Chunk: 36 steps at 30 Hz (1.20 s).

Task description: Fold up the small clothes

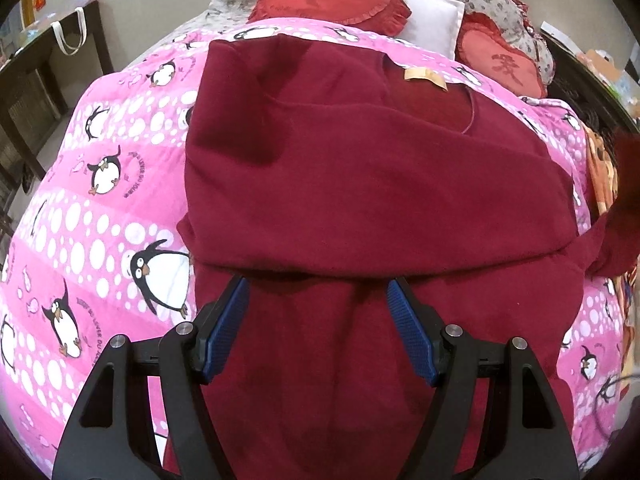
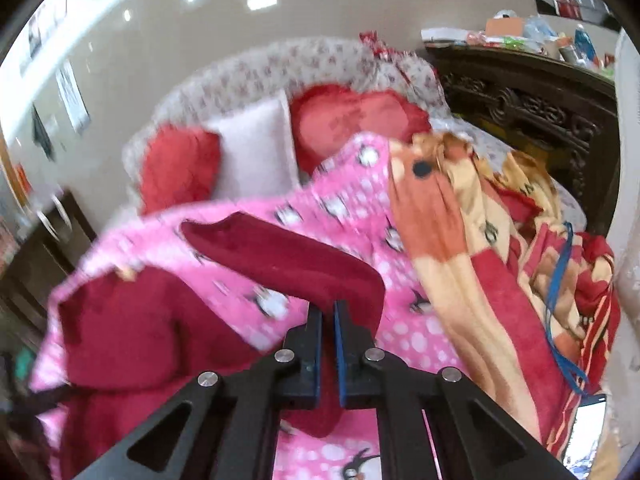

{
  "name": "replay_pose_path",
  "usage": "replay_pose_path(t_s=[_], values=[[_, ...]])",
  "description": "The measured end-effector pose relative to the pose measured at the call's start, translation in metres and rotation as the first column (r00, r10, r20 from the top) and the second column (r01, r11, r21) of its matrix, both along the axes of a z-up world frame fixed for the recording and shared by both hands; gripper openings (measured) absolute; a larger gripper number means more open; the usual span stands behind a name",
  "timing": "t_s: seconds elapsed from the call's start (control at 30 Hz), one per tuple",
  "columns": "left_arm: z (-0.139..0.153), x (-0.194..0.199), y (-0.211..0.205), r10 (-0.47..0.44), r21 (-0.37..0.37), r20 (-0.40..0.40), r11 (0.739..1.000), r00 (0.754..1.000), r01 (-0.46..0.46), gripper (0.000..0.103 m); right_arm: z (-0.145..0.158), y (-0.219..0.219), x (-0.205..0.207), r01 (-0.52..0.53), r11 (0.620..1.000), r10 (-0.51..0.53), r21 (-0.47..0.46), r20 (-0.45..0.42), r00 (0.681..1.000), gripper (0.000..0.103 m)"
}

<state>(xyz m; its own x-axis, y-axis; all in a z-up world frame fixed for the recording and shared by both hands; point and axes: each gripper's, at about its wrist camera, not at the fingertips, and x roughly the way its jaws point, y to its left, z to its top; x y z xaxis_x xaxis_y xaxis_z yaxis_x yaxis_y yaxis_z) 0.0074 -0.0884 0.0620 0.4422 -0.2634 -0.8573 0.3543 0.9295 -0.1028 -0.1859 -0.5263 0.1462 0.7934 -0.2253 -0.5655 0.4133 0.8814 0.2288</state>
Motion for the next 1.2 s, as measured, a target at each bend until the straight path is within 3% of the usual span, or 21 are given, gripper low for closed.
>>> replay_pose_path(t_s=[0.1, 0.23, 0.37, 0.5, 0.63, 0.7, 0.73, 0.8, 0.87, 0.93, 1.03, 1.1, 1.2], values=[[0.004, -0.003, 0.000, -0.007, 0.001, 0.013, 1.000, 1.000, 0.007, 0.073, 0.030, 0.011, -0.008, -0.057, 0.998, 0.057, 0.001, 0.091, 0.994, 0.005], [0.015, -0.004, 0.006, 0.001, -0.022, 0.028, 1.000, 1.000, 0.000, 0.073, 0.066, 0.036, -0.010, -0.195, 0.981, 0.191, 0.001, 0.201, 0.961, 0.005], [0.032, -0.003, 0.020, 0.025, -0.054, 0.065, 0.998, 0.998, -0.022, 0.073, 0.094, 0.073, 0.004, -0.404, 0.915, 0.393, -0.012, 0.257, 0.883, 0.005], [0.052, -0.002, 0.044, 0.067, -0.085, 0.112, 0.995, 0.991, -0.057, 0.073, 0.118, 0.124, 0.037, -0.603, 0.795, 0.599, -0.065, 0.248, 0.762, 0.005], [0.064, -0.002, 0.080, 0.120, -0.111, 0.141, 0.988, 0.983, -0.105, 0.073, 0.119, 0.191, 0.095, -0.798, 0.600, 0.793, -0.056, 0.175, 0.583, 0.005], [0.066, -0.002, 0.097, 0.152, -0.117, 0.144, 0.984, 0.978, -0.136, 0.073, 0.107, 0.225, 0.133, -0.844, 0.536, 0.839, -0.018, 0.128, 0.529, 0.005], [0.065, -0.001, 0.106, 0.171, -0.123, 0.138, 0.980, 0.975, -0.155, 0.073, 0.097, 0.237, 0.150, -0.855, 0.519, 0.849, 0.015, 0.105, 0.517, 0.005], [0.061, 0.000, 0.119, 0.200, -0.135, 0.117, 0.974, 0.973, -0.184, 0.073, 0.071, 0.258, 0.193, -0.849, 0.519, 0.851, 0.103, 0.027, 0.524, 0.007], [0.057, 0.003, 0.126, 0.211, -0.146, 0.089, 0.969, 0.973, -0.197, 0.073, 0.042, 0.272, 0.224, -0.797, 0.583, 0.812, 0.159, -0.074, 0.580, 0.019], [0.055, 0.004, 0.130, 0.209, -0.162, 0.076, 0.967, 0.975, -0.195, 0.073, 0.025, 0.274, 0.231, -0.764, 0.629, 0.778, 0.148, -0.101, 0.620, 0.024], [0.054, 0.007, 0.125, 0.184, -0.182, 0.090, 0.969, 0.979, -0.166, 0.073, 0.012, 0.256, 0.210, -0.732, 0.669, 0.743, 0.126, -0.112, 0.660, 0.028], [0.049, 0.012, 0.115, 0.154, -0.177, 0.084, 0.975, 0.985, -0.137, 0.073, 0.003, 0.242, 0.188, -0.704, 0.706, 0.708, 0.082, -0.135, 0.694, 0.038], [0.035, 0.023, 0.098, 0.121, -0.157, 0.062, 0.981, 0.991, -0.110, 0.073, -0.010, 0.221, 0.147, -0.656, 0.755, 0.646, 0.004, -0.176, 0.742, 0.045]])
